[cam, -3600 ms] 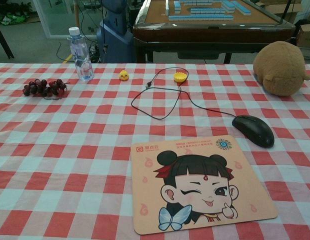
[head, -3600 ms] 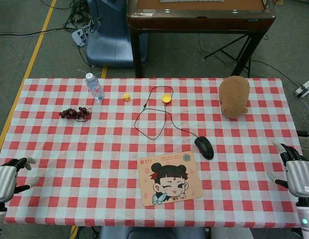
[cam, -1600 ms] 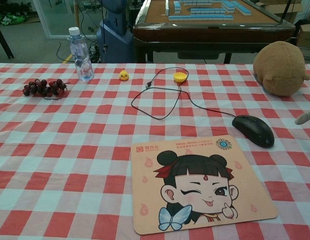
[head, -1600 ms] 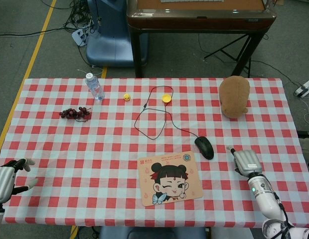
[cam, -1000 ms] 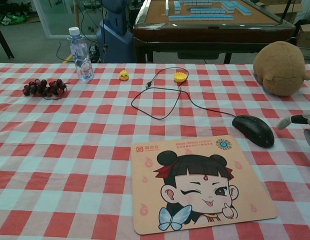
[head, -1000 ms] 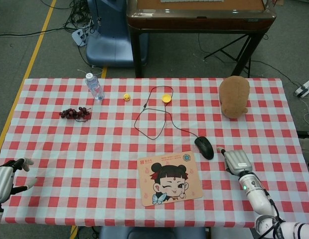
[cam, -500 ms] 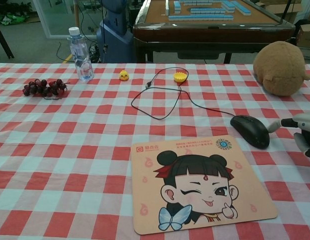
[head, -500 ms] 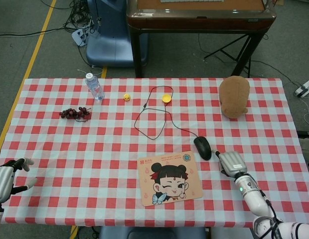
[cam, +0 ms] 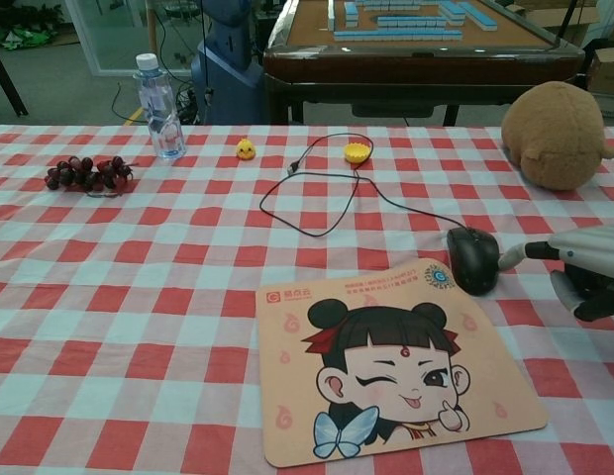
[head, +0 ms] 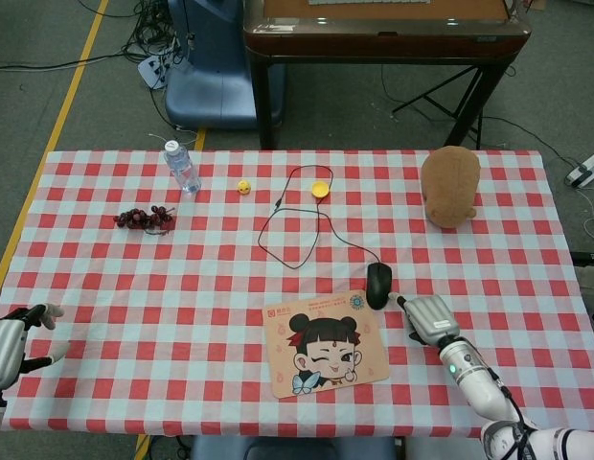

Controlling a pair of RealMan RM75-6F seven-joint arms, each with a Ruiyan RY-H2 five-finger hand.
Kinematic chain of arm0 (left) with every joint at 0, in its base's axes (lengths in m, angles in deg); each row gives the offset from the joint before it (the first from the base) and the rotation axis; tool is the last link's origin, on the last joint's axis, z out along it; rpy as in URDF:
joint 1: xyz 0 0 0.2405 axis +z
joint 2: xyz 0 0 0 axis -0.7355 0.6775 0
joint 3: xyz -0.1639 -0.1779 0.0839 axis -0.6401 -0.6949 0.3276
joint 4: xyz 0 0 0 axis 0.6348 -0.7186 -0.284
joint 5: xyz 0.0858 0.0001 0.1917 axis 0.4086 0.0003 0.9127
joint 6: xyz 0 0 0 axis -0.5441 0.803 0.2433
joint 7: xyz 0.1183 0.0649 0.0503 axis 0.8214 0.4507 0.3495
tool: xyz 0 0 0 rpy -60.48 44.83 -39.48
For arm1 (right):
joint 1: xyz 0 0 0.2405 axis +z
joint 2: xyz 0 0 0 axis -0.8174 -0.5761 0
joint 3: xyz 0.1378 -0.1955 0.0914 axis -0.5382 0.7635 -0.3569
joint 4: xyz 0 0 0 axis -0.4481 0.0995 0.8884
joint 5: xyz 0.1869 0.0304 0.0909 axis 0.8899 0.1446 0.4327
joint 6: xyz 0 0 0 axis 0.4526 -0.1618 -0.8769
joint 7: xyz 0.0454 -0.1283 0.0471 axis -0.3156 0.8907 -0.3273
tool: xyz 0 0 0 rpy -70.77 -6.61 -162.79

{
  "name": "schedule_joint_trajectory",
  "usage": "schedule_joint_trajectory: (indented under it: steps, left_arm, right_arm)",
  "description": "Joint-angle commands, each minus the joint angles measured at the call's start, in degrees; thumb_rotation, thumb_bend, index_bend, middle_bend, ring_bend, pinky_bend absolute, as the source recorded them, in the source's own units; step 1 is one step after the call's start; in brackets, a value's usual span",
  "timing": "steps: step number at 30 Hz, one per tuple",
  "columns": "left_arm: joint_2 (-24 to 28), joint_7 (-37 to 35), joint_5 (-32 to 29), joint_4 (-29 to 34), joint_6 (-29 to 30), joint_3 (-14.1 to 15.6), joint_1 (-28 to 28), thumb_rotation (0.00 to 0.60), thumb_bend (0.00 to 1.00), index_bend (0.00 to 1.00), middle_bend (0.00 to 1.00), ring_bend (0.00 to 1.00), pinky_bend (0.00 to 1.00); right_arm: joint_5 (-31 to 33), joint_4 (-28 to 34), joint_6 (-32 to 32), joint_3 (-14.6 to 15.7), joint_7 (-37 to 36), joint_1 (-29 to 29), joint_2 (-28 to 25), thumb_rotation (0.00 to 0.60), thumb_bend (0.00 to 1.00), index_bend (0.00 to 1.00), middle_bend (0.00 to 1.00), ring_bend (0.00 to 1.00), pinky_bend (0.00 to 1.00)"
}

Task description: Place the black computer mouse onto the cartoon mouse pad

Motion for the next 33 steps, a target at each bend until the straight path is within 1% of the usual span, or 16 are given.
schedule_joint_trajectory:
  steps: [1,3,6,8,10,12,14,16,17,18,19,21,23,26,29,33]
  left_arm:
    - [0.03,-0.06,-0.06,-0.03,-0.02,-0.03,0.00,0.600,0.10,0.52,0.53,0.49,0.63]
    - [0.09,-0.13,-0.17,-0.04,-0.02,-0.09,0.01,0.600,0.10,0.52,0.53,0.49,0.63]
    - [0.15,-0.16,-0.24,-0.03,0.03,-0.13,0.04,0.600,0.10,0.52,0.53,0.49,0.63]
    - [0.16,-0.12,-0.24,-0.01,0.13,-0.17,0.08,0.600,0.10,0.52,0.53,0.49,0.63]
    - [0.14,-0.04,-0.29,0.00,0.10,-0.18,0.07,0.600,0.10,0.52,0.53,0.49,0.63]
    - [0.10,0.14,-0.35,-0.01,0.00,-0.18,0.04,0.600,0.10,0.52,0.53,0.49,0.63]
    - [0.03,0.27,-0.38,-0.03,-0.07,-0.18,0.00,0.600,0.10,0.52,0.53,0.49,0.63]
    - [-0.03,0.40,-0.46,-0.05,-0.12,-0.20,-0.02,0.600,0.10,0.52,0.53,0.49,0.63]
    - [-0.05,0.44,-0.50,-0.06,-0.14,-0.22,-0.02,0.600,0.10,0.52,0.53,0.49,0.63]
    - [-0.06,0.49,-0.53,-0.08,-0.14,-0.24,-0.03,0.600,0.10,0.52,0.53,0.49,0.63]
    - [-0.10,0.55,-0.58,-0.11,-0.15,-0.28,-0.05,0.600,0.10,0.52,0.53,0.49,0.63]
    - [-0.12,0.58,-0.66,-0.18,-0.22,-0.31,-0.07,0.600,0.10,0.52,0.53,0.49,0.63]
    - [-0.13,0.56,-0.72,-0.26,-0.23,-0.34,-0.07,0.600,0.10,0.52,0.53,0.49,0.63]
    - [-0.12,0.37,-0.97,-0.38,-0.25,-0.47,-0.07,0.600,0.10,0.52,0.53,0.49,0.63]
    - [-0.04,0.11,-1.14,-0.45,-0.22,-0.57,-0.03,0.600,0.10,0.52,0.53,0.49,0.63]
    - [0.09,-0.24,-1.28,-0.50,-0.05,-0.68,0.08,0.600,0.10,0.52,0.53,0.49,0.63]
  right_arm:
    - [-2.83,2.65,-0.31,1.07,-1.26,-0.03,-1.88,0.600,0.87,0.16,1.00,0.99,1.00]
    - [-5.30,5.15,-0.19,1.98,-1.53,-0.11,-4.25,0.600,0.86,0.16,0.98,0.93,1.00]
    - [-8.36,8.65,1.09,2.86,-0.89,-0.35,-7.67,0.600,0.79,0.16,0.88,0.83,1.00]
    - [-10.54,11.19,2.38,3.33,0.01,-0.56,-10.22,0.600,0.66,0.16,0.79,0.75,0.98]
    - [-12.49,13.07,3.82,3.46,1.32,-0.66,-12.35,0.600,0.56,0.17,0.71,0.69,0.93]
    - [-14.01,14.01,5.44,3.21,3.00,-0.73,-13.65,0.600,0.42,0.20,0.61,0.59,0.83]
    - [-14.90,13.96,7.00,2.59,5.14,-0.67,-14.05,0.600,0.30,0.21,0.53,0.50,0.74]
    - [-15.56,13.05,8.83,1.60,8.44,-0.43,-13.69,0.600,0.18,0.22,0.48,0.44,0.69]
    - [-15.74,12.47,9.40,1.15,9.94,-0.21,-13.35,0.600,0.10,0.22,0.46,0.42,0.68]
    - [-15.62,11.91,9.68,0.70,11.41,0.09,-13.03,0.600,0.07,0.22,0.46,0.42,0.68]
    - [-15.18,11.24,9.75,0.04,13.31,0.65,-12.62,0.600,0.02,0.22,0.47,0.42,0.68]
    - [-14.14,10.15,8.86,-0.95,16.34,2.02,-12.03,0.600,0.00,0.22,0.56,0.50,0.73]
    - [-12.72,9.37,7.59,-1.69,18.57,3.31,-11.58,0.600,0.00,0.22,0.73,0.67,0.84]
    - [-10.66,7.45,5.54,-2.77,21.46,5.50,-10.38,0.600,0.00,0.22,0.89,0.82,0.95]
    - [-8.63,5.21,3.39,-3.37,23.53,7.51,-9.03,0.600,0.00,0.22,0.98,0.90,1.00]
    - [-6.42,2.84,0.94,-3.13,26.56,9.70,-7.63,0.600,0.00,0.22,1.00,0.94,1.00]
